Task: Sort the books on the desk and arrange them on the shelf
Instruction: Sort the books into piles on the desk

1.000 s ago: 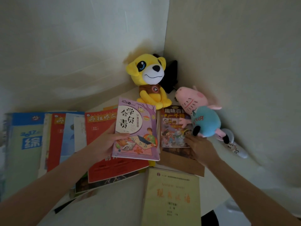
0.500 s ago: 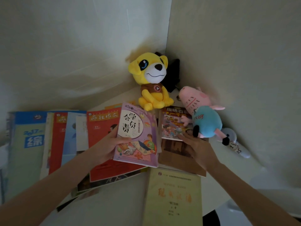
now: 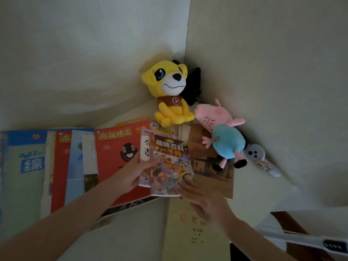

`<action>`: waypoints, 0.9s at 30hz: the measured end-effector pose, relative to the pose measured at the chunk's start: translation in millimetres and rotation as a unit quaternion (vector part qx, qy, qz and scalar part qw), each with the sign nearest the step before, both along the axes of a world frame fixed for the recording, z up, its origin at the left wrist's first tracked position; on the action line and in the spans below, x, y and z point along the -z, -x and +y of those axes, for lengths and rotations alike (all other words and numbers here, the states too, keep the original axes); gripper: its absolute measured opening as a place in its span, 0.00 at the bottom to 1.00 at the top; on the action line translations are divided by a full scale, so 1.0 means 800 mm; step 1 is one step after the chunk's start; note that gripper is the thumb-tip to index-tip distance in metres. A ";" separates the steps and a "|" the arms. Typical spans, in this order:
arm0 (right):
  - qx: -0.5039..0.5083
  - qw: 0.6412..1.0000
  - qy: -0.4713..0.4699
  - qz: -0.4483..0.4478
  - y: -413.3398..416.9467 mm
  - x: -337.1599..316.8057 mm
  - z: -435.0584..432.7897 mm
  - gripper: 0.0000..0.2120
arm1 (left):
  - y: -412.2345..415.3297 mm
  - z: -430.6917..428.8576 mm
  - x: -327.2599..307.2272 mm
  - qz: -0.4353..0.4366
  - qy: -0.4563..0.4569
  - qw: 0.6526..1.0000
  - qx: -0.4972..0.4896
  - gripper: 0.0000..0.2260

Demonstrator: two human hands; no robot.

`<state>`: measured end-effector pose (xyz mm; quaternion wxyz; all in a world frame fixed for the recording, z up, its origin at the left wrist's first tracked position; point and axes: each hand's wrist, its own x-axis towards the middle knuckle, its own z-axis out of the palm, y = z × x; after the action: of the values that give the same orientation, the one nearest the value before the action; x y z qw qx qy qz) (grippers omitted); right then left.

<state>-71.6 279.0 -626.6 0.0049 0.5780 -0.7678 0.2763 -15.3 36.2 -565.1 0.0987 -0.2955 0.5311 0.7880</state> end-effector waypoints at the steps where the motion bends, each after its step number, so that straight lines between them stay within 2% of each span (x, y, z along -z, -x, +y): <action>1: -0.019 1.000 -0.012 0.011 -0.006 0.003 0.000 0.25 | -0.001 0.002 0.002 -0.004 0.013 1.000 0.001 0.25; 2: -0.025 0.999 -0.029 -0.008 -0.010 0.005 0.001 0.25 | -0.003 0.004 0.003 -0.005 0.029 1.000 0.007 0.27; 3: -0.017 0.996 -0.038 -0.075 -0.012 0.003 0.003 0.24 | -0.007 0.004 0.004 -0.002 0.046 0.999 0.014 0.27; 4: 0.001 0.983 -0.049 -0.179 -0.013 -0.003 0.003 0.22 | -0.011 0.003 0.003 0.001 0.058 0.998 0.020 0.27; 5: 0.020 0.953 -0.040 -0.299 -0.015 -0.011 0.005 0.20 | -0.015 0.001 0.002 0.005 0.062 0.998 0.023 0.26; 6: 0.044 0.907 -0.005 -0.418 -0.012 -0.023 0.005 0.21 | -0.020 -0.002 0.000 0.013 0.057 0.998 0.025 0.26; 8: 0.122 0.795 0.075 -0.589 -0.001 -0.043 0.001 0.35 | -0.030 -0.007 -0.007 0.036 0.043 0.998 0.025 0.25; 9: 0.143 0.751 0.093 -0.637 0.006 -0.049 -0.003 0.45 | -0.034 -0.009 -0.012 0.049 0.043 0.998 0.021 0.25; 11: 0.132 0.716 0.098 -0.679 0.016 -0.056 -0.014 0.56 | -0.040 -0.014 -0.021 0.072 0.039 0.997 0.009 0.25; 12: 0.120 0.709 0.100 -0.687 0.017 -0.058 -0.020 0.57 | -0.042 -0.015 -0.026 0.080 0.036 0.996 0.006 0.25; 14: 0.117 0.699 0.119 -0.696 0.016 -0.069 -0.032 0.54 | -0.046 -0.019 -0.034 0.088 0.040 0.995 0.020 0.27; 17: 0.101 0.707 0.161 -0.682 0.007 -0.080 -0.043 0.48 | -0.057 -0.022 -0.038 0.105 0.070 0.991 0.035 0.28; 20: 0.080 0.736 0.174 -0.649 -0.006 -0.081 -0.046 0.47 | -0.069 -0.019 -0.040 0.136 0.110 0.984 0.034 0.27; 24: 0.109 0.778 0.173 -0.594 -0.012 -0.071 -0.051 0.49 | -0.081 -0.018 -0.038 0.147 0.248 0.956 0.054 0.24; 25: 0.120 0.785 0.162 -0.586 -0.012 -0.069 -0.053 0.45 | -0.083 -0.020 -0.036 0.148 0.279 0.947 0.051 0.24; 27: 0.156 0.792 0.141 -0.574 -0.013 -0.070 -0.061 0.29 | -0.085 -0.021 -0.031 0.149 0.308 0.940 0.017 0.26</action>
<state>-61.1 230.5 -570.5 -0.3123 0.1787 -0.6616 0.6579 52.6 19.5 -540.1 -0.0639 -0.1818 0.7614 0.6190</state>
